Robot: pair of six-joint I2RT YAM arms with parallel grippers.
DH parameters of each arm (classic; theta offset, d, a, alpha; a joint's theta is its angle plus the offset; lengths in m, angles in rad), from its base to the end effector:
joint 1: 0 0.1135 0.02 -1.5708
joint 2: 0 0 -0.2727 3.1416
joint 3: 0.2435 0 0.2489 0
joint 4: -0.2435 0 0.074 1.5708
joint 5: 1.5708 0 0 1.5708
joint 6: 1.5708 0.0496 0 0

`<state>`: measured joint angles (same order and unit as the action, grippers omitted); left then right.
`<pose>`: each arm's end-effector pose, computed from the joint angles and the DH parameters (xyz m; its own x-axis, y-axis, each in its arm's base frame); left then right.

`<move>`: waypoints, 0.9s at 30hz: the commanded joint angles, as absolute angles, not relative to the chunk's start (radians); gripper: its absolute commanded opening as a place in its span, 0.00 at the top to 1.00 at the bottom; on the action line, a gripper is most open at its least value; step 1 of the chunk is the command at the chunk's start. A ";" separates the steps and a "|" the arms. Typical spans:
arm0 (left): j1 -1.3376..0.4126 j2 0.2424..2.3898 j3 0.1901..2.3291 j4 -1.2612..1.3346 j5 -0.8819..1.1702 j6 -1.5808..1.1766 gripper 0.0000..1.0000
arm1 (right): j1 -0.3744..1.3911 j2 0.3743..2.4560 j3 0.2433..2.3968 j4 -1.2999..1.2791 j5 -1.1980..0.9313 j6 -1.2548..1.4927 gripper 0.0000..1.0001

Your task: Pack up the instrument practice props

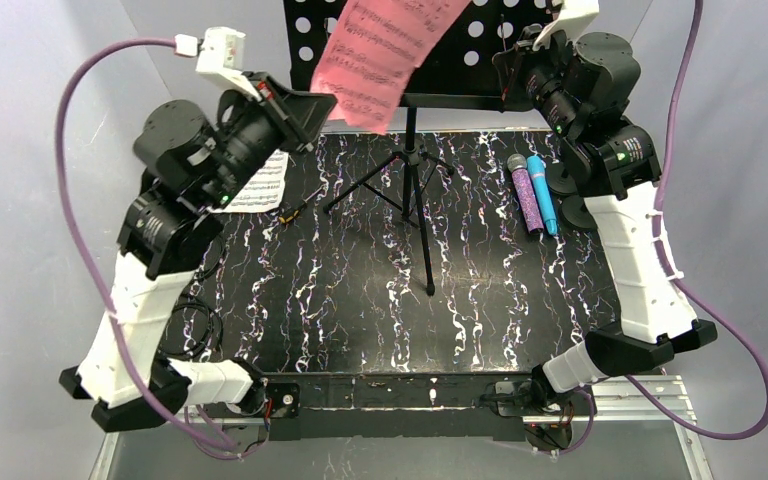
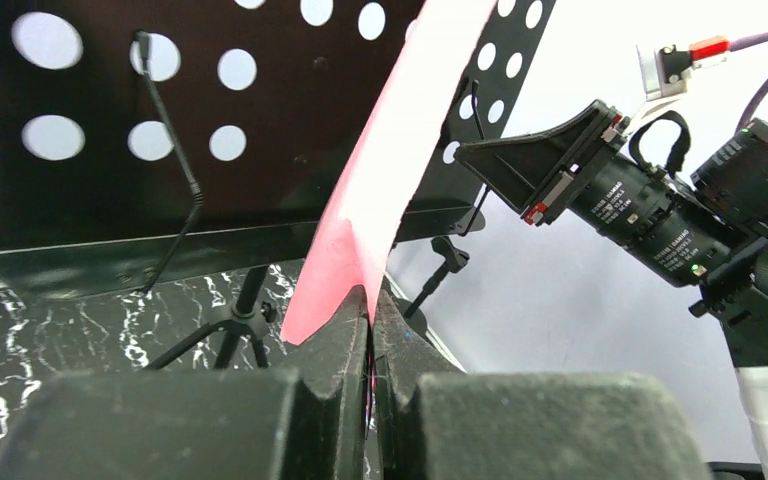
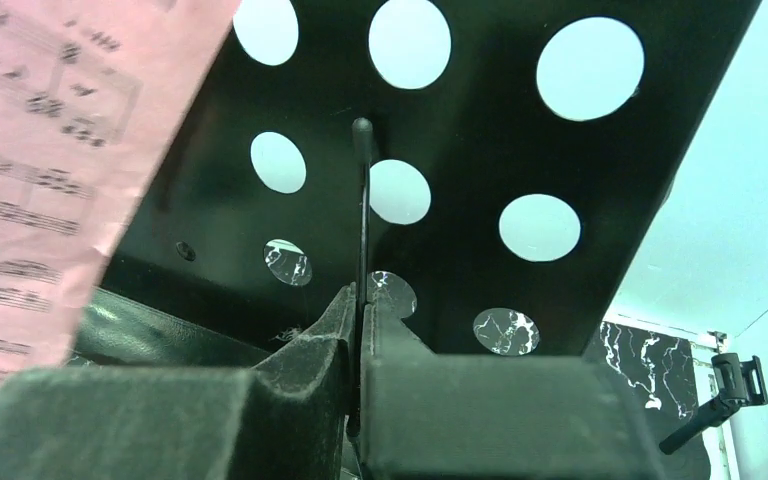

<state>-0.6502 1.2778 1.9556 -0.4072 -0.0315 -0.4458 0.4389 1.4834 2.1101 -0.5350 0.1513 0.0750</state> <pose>0.1688 -0.1264 0.6058 -0.0585 -0.4970 -0.8658 0.6159 0.6646 -0.4231 0.2559 0.1119 0.5867 0.0614 0.1106 -0.9920 -0.2896 0.9531 0.0884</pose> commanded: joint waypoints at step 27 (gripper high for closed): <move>-0.653 0.823 1.862 -0.964 -0.173 -0.247 1.00 | 0.437 1.237 1.920 -0.368 0.139 -0.071 0.08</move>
<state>-0.6502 0.8425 1.9079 -0.8318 -0.1627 -0.2253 0.4389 1.3117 1.9629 -0.4591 0.1078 -0.0128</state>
